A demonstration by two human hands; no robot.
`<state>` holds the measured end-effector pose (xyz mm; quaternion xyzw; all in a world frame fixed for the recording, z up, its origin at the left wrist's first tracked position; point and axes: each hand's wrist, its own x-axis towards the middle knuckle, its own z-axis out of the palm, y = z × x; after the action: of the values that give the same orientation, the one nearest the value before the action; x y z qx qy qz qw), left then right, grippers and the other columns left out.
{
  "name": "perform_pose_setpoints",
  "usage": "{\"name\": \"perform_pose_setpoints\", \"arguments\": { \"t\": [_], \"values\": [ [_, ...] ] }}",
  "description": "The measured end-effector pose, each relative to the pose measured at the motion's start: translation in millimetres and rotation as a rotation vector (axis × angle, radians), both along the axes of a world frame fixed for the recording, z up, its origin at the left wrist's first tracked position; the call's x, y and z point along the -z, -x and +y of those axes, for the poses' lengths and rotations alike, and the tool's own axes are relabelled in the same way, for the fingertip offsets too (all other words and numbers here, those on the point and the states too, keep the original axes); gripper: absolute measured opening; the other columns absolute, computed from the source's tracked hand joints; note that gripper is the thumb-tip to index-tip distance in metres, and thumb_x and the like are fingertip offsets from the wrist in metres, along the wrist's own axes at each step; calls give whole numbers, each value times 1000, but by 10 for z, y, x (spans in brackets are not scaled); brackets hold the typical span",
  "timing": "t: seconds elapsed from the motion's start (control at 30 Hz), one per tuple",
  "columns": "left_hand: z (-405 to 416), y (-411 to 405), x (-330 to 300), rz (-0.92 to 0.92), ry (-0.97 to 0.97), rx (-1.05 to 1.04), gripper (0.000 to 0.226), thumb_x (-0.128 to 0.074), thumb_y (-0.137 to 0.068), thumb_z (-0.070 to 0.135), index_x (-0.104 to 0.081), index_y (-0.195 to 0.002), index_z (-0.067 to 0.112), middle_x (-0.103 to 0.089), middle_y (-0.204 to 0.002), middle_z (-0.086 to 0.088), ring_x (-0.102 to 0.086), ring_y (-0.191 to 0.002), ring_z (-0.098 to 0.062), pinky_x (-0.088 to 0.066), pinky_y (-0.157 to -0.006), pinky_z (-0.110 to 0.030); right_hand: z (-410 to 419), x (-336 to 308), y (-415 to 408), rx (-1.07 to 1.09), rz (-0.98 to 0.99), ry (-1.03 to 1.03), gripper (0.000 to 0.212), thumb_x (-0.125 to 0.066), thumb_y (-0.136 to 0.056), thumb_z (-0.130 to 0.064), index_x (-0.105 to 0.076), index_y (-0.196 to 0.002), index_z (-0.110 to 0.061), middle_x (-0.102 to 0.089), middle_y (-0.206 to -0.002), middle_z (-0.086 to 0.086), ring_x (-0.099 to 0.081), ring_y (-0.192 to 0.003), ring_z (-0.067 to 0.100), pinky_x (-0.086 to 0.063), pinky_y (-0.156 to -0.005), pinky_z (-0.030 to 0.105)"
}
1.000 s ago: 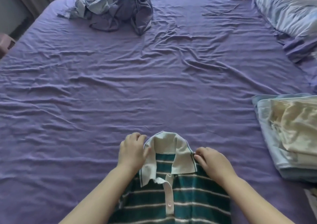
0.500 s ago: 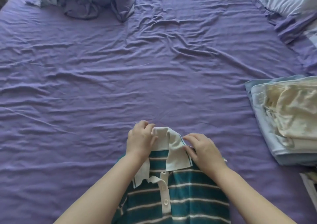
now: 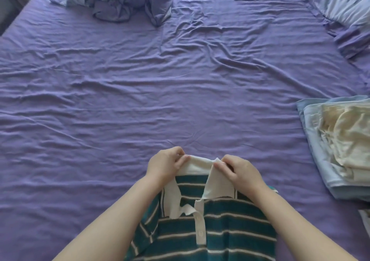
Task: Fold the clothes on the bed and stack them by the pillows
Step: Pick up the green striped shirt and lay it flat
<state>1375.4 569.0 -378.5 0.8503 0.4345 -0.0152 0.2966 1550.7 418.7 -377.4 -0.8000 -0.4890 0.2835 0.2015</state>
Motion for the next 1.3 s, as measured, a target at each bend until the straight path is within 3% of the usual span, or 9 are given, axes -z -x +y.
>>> {"name": "perform_pose_setpoints", "arguments": {
  "t": [0.13,0.27,0.4,0.57,0.73,0.97,1.13,1.23,1.3],
  "values": [
    [107,-62,35,5,106,-146,27,-46,-97,37,-63,-106,18,-64,-108,-1,-57,-98,-21,-46,-80,-35,156,29,86,10,-228,103,27,-43,-96,-42,-58,-103,-21,-56,-103,-2,-51,-101,20,-40,-84,34],
    [113,309,-32,-109,100,-227,19,-53,-93,23,-67,-104,15,-65,-106,-3,-58,-99,-19,-45,-84,-30,122,9,388,-68,-372,-113,26,-66,-84,-22,-62,-109,-14,-61,-107,3,-56,-103,25,-44,-84,40],
    [-28,859,-198,-148,274,-173,12,-65,-85,27,-70,-96,30,-67,-99,14,-61,-96,-4,-47,-88,-23,56,-36,810,-177,-333,-269,28,-76,-76,-17,-66,-101,-14,-66,-103,1,-61,-101,24,-51,-84,43],
    [-327,1349,-319,-95,322,-9,35,-71,-77,22,-68,-111,29,-58,-116,14,-44,-105,7,-34,-97,-10,-79,-37,1374,-221,-204,-264,26,-77,-76,-19,-68,-100,-14,-68,-104,-1,-60,-108,24,-49,-89,42],
    [-509,1557,-216,-21,300,84,61,-63,-76,11,-51,-133,29,-40,-136,6,-35,-124,-11,-27,-105,-18,-185,-6,1780,-239,-174,-231,24,-79,-74,-21,-69,-96,-20,-69,-100,-6,-60,-107,20,-48,-89,42],
    [-207,1621,-154,-342,197,-419,30,-60,-85,3,-71,-105,22,-64,-91,1,-56,-81,-10,-45,-77,-18,-129,127,1990,-262,-287,-292,20,-66,-85,-26,-68,-104,-20,-69,-107,-7,-57,-117,20,-30,-106,46],
    [131,1846,-101,-303,407,-624,22,-59,-88,4,-70,-108,8,-70,-101,-13,-64,-94,-23,-49,-93,-37,235,123,2313,-516,-410,29,55,-30,-92,-53,-40,-141,-29,-37,-148,3,-30,-139,28,-12,-111,51],
    [105,1935,-104,-239,-2,-555,31,-52,-86,-3,-69,-109,8,-69,-105,-9,-61,-101,-25,-41,-91,-25,411,309,2377,-552,-391,183,61,-13,-94,-60,1,-148,-35,17,-153,-4,28,-136,26,26,-108,52],
    [-5,1882,-130,-266,-107,-259,37,-48,-85,-4,-68,-113,8,-68,-110,-9,-59,-107,-26,-36,-93,-21,413,389,2384,-566,-413,192,63,-10,-94,-61,10,-147,-35,28,-146,-6,36,-132,25,29,-105,50]
  ]
}}
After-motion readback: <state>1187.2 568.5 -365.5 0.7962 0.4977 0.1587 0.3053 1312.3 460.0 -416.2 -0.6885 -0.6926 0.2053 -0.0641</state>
